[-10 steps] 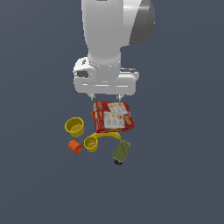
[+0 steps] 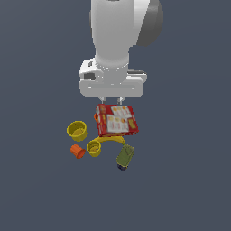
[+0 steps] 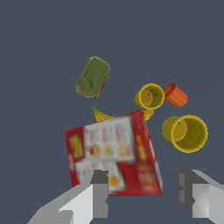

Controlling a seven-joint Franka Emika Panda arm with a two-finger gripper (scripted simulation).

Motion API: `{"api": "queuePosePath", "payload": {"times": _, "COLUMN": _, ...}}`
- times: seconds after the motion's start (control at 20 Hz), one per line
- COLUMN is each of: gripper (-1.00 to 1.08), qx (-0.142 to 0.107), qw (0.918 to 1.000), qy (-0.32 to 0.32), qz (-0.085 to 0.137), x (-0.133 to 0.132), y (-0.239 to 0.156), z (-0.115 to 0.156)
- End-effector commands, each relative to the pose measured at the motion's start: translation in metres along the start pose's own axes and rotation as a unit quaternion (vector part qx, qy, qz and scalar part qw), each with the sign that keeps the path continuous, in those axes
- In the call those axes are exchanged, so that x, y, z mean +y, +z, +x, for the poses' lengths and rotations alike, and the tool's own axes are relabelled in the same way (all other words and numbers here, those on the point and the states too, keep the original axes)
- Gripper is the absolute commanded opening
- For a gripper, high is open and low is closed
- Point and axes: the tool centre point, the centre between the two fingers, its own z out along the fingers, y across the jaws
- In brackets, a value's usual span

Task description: Pick up a designated object from a clutter of objects.

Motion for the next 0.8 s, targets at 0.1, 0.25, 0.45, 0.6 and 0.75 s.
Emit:
{"api": "queuePosePath", "payload": {"times": 0.1, "gripper": 0.28, "qx": 0.002, "qw": 1.0000, "qy": -0.002, "qz": -0.002, "x": 0.002, "y": -0.002, "z": 0.000}}
{"api": "queuePosePath", "payload": {"times": 0.25, "gripper": 0.28, "qx": 0.010, "qw": 0.9999, "qy": -0.007, "qz": -0.008, "x": 0.008, "y": -0.009, "z": 0.000}}
{"api": "queuePosePath", "payload": {"times": 0.45, "gripper": 0.28, "qx": 0.026, "qw": 0.9993, "qy": -0.018, "qz": -0.020, "x": 0.021, "y": -0.024, "z": -0.001}}
{"api": "queuePosePath", "payload": {"times": 0.6, "gripper": 0.28, "qx": 0.042, "qw": 0.9981, "qy": -0.029, "qz": -0.033, "x": 0.035, "y": -0.040, "z": -0.003}}
{"api": "queuePosePath", "payload": {"times": 0.75, "gripper": 0.28, "qx": 0.062, "qw": 0.9960, "qy": -0.042, "qz": -0.048, "x": 0.053, "y": -0.059, "z": -0.006}}
